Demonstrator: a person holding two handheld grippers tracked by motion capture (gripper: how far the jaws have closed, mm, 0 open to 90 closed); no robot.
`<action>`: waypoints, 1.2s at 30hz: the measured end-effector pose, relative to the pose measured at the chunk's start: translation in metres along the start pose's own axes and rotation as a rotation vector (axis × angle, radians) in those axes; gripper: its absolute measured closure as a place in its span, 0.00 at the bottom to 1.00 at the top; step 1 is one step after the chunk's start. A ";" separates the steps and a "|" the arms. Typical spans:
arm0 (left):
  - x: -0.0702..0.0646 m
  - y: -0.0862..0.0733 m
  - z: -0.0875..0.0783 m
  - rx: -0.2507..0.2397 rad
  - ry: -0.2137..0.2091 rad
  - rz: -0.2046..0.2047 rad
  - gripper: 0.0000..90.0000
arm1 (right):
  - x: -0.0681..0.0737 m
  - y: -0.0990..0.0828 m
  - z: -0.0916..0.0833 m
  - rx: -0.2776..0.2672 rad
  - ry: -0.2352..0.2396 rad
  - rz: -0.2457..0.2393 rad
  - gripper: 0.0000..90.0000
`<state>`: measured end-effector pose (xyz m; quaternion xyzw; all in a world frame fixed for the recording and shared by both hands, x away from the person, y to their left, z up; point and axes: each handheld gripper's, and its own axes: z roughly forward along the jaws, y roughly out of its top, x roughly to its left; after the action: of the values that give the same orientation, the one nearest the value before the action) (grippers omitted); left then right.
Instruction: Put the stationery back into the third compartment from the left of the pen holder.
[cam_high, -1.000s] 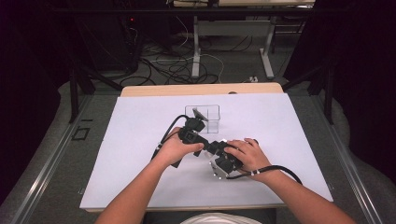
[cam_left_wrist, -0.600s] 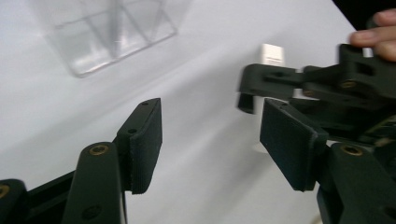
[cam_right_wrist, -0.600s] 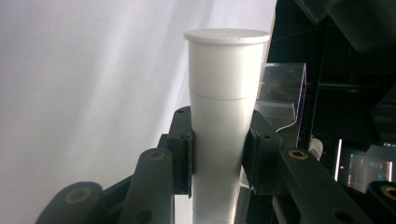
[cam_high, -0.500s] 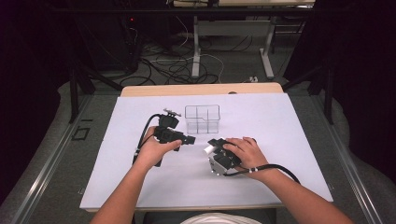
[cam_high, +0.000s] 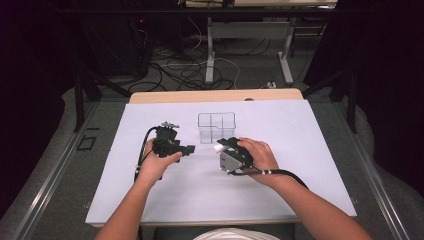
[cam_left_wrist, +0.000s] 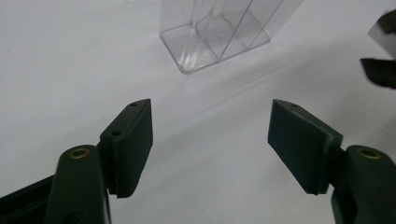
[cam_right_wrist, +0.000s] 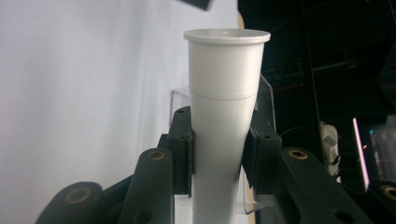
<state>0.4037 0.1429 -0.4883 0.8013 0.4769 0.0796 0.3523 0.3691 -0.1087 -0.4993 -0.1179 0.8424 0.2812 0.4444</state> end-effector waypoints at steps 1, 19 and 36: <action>0.000 -0.001 0.000 0.001 0.008 0.005 0.32 | -0.006 -0.001 0.000 -0.008 0.002 0.020 0.75; 0.005 -0.007 0.015 -0.017 0.068 -0.008 0.03 | -0.061 -0.015 0.010 -0.119 -0.022 0.531 0.75; 0.012 -0.008 0.013 -0.049 0.100 -0.042 0.00 | -0.078 -0.063 0.033 -0.222 -0.019 0.993 0.75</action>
<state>0.4105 0.1493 -0.5056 0.7773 0.5084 0.1241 0.3492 0.4655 -0.1451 -0.4736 0.2525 0.7577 0.5475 0.2497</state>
